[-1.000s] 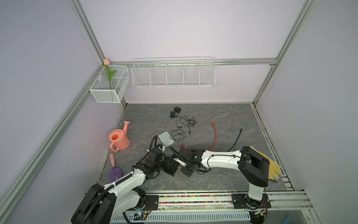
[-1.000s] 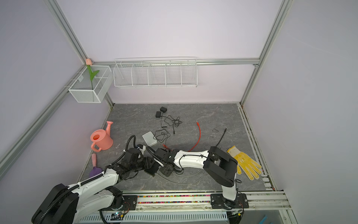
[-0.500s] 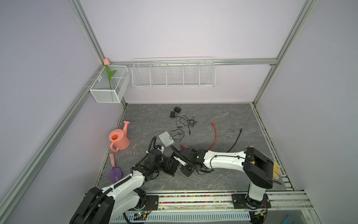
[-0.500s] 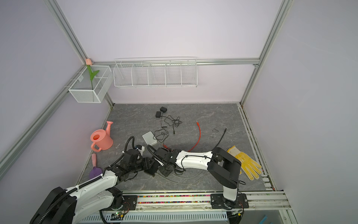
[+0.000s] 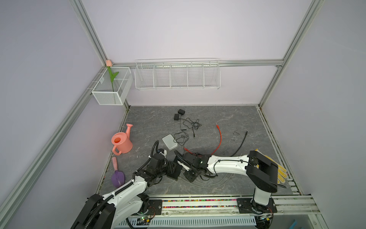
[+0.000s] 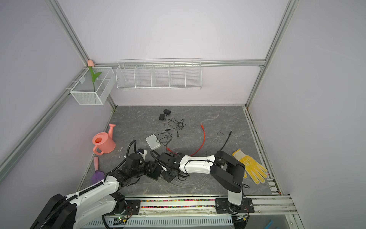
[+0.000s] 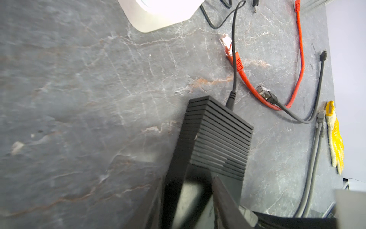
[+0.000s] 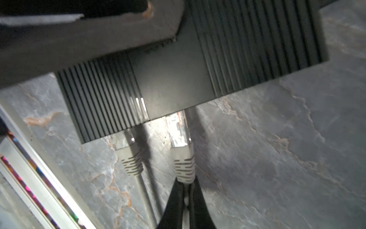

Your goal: Insert the plug into the switch port

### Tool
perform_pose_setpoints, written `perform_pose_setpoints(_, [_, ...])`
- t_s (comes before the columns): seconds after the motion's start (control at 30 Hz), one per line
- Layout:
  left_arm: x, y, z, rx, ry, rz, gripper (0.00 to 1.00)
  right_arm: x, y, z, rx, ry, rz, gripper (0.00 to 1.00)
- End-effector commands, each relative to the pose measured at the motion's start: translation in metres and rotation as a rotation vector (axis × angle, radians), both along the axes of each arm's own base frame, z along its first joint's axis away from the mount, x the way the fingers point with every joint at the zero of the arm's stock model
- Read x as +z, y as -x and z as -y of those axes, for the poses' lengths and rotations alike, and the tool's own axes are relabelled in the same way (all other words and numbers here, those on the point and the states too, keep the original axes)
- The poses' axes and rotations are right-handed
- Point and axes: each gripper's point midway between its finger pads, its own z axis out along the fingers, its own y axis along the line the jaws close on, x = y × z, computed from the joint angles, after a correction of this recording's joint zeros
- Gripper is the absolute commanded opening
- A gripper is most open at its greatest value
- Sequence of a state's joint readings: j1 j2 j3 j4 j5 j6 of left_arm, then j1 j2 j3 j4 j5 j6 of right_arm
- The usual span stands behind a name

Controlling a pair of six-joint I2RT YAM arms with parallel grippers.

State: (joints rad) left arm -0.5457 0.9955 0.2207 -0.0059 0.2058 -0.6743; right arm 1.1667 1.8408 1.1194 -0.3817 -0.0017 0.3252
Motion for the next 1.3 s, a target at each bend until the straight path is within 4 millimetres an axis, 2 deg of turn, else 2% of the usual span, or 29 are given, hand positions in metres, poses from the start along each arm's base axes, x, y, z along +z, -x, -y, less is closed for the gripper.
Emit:
perform_pose_setpoints(0.0, [0.004, 0.011, 0.014, -0.065, 0.061, -0.016, 0.39, 0.008, -0.002, -0.033, 0.021, -0.136, 0.011, 0.07])
perform_pose_setpoints(0.3, [0.002, 0.012, 0.018, -0.091, 0.071, -0.025, 0.39, 0.018, -0.008, -0.04, 0.03, -0.183, 0.057, 0.07])
perform_pose_setpoints(0.47, [0.001, 0.016, 0.02, -0.108, 0.072, -0.032, 0.39, 0.028, -0.014, -0.051, 0.069, -0.2, 0.097, 0.07])
perform_pose_setpoints(0.53, [-0.011, 0.026, 0.015, -0.113, 0.06, -0.061, 0.39, 0.032, -0.02, -0.055, 0.088, -0.195, 0.128, 0.07])
perform_pose_setpoints(0.87, [-0.01, 0.041, 0.027, -0.198, 0.076, -0.078, 0.39, 0.059, -0.046, -0.072, 0.143, -0.267, 0.196, 0.07])
perform_pose_setpoints(1.27, [-0.013, 0.053, 0.045, -0.279, 0.093, -0.096, 0.39, 0.066, -0.06, -0.095, 0.213, -0.311, 0.251, 0.07])
